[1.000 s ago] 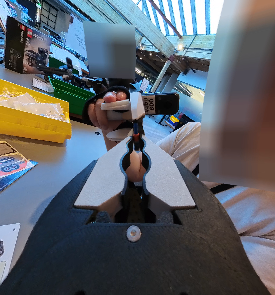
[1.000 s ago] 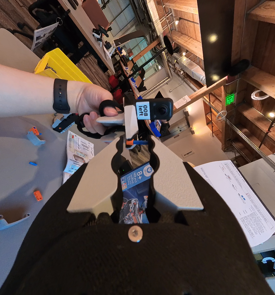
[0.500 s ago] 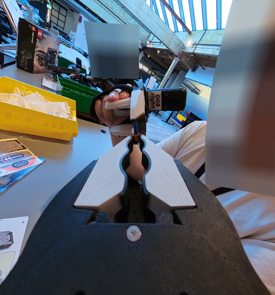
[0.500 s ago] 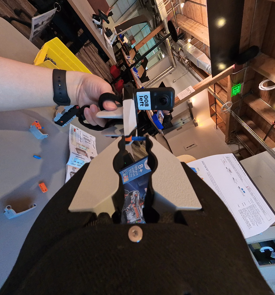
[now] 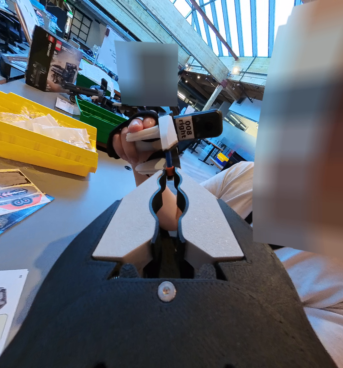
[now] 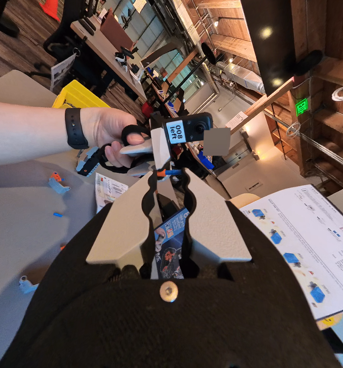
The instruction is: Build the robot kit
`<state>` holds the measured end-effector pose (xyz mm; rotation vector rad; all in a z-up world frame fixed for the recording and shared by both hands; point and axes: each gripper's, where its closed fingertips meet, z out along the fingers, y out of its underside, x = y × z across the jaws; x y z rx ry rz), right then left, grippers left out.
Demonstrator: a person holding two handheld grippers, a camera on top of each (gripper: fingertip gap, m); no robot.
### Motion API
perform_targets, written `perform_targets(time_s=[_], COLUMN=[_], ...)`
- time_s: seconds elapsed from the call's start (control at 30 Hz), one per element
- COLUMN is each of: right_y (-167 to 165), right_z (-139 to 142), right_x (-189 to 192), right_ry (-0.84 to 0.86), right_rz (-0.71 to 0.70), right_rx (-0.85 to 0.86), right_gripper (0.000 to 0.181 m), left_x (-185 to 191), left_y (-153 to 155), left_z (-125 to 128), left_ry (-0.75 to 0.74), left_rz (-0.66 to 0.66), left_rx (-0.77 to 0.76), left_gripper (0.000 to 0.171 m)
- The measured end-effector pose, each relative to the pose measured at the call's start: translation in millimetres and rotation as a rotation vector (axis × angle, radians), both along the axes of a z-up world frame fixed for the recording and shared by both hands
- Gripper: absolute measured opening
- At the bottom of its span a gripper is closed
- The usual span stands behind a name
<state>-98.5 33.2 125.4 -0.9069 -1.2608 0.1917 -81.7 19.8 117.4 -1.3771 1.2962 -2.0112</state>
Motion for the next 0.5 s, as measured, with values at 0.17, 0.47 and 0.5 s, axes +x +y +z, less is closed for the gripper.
perform_targets(time_s=[0.17, 0.47, 0.5], right_y=[-0.7, 6.5, 7.3], right_z=[-6.2, -5.1, -5.1], right_x=[6.2, 8.1, 8.0], right_ry=[-0.038, -0.03, -0.028], right_rz=[-0.004, -0.047, -0.05], right_rx=[-0.071, -0.073, -0.077], right_gripper=[0.023, 0.022, 0.022], left_x=[1.9, 3.0, 2.9], left_y=[3.5, 8.2, 9.1], left_z=[-5.4, -3.1, -3.1], left_ry=[0.017, 0.002, 0.001], left_rz=[-0.023, -0.006, -0.003], left_rx=[-0.064, -0.09, -0.093], left_gripper=[0.005, 0.004, 0.004])
